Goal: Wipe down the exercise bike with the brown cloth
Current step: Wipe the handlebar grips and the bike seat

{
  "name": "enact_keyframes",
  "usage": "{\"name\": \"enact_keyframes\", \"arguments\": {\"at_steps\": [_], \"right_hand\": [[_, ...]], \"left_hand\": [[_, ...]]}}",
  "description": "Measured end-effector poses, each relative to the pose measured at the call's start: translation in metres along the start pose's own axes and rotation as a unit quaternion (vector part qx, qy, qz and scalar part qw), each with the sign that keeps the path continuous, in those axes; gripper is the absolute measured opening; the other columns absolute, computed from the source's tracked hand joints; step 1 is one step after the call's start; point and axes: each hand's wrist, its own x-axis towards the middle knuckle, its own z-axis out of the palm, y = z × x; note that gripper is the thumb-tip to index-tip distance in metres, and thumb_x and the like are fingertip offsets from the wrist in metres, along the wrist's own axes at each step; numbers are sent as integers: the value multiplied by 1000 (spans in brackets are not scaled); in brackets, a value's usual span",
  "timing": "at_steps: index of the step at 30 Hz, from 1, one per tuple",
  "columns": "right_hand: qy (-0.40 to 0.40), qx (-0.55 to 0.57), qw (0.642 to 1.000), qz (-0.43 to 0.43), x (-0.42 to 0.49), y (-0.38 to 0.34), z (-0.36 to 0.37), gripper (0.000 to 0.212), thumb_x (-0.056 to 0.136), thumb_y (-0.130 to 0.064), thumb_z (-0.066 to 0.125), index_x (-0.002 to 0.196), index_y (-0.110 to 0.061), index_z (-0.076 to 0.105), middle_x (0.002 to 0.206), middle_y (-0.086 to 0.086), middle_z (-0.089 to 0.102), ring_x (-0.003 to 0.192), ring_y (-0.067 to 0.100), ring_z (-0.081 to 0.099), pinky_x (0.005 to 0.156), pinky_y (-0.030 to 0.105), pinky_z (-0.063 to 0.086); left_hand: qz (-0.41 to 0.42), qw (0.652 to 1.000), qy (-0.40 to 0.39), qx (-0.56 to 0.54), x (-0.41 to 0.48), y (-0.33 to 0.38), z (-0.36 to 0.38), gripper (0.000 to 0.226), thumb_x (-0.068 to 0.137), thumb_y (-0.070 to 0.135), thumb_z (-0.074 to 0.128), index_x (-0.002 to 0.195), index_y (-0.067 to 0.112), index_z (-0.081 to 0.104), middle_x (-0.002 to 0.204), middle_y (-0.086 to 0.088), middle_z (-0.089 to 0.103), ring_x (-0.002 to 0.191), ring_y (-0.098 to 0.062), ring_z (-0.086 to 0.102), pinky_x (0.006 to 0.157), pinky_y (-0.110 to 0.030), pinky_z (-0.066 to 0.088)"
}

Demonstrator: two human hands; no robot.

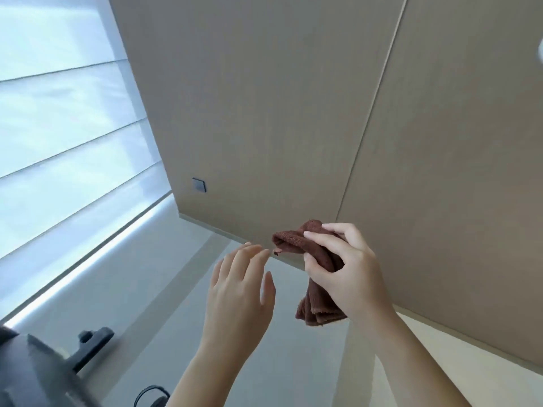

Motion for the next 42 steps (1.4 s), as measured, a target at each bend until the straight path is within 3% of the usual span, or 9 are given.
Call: {"name": "enact_keyframes", "arguments": {"at_steps": [9,18,22,27,34,42], "right_hand": [[-89,86,988,-95,162,19,84,27,75,-19,71,101,-27,71,112,-5,55,107,15,54,92,26,43],[-167,150,953,-202,288,-23,166,29,75,-17,71,103,-25,70,113,0,54,108,20,51,93,32,44],[-242,192,924,-227,291,-54,219,29,74,-15,72,102,-24,70,113,0,53,108,19,51,94,35,45],[-292,224,884,-287,283,-113,275,30,74,-15,71,102,-27,70,110,-3,53,107,18,52,90,15,39],[-296,304,842,-332,269,-220,341,31,75,-13,71,103,-25,70,111,2,54,107,24,55,90,37,48],[-243,378,814,-368,274,-335,391,32,75,-15,71,103,-30,68,110,-1,54,105,20,56,92,32,47]], "left_hand": [[-114,986,67,101,110,-70,36,34,68,0,74,101,2,66,102,-12,67,96,-32,62,86,-43,46],[-193,950,156,188,196,-135,16,31,75,2,68,105,2,63,106,-14,66,100,-33,60,88,-43,44],[-241,921,192,239,185,-171,-16,29,77,8,57,105,0,63,106,-16,65,100,-35,59,88,-47,45],[-277,885,243,286,163,-216,-64,28,81,8,54,106,-1,61,108,-17,63,104,-35,57,90,-48,45],[-255,857,280,349,150,-269,-164,29,81,8,55,108,-1,60,115,-18,60,110,-34,54,96,-46,40],[-192,856,251,409,152,-314,-294,34,85,21,46,112,4,58,115,-12,59,109,-28,53,94,-49,43]]}}
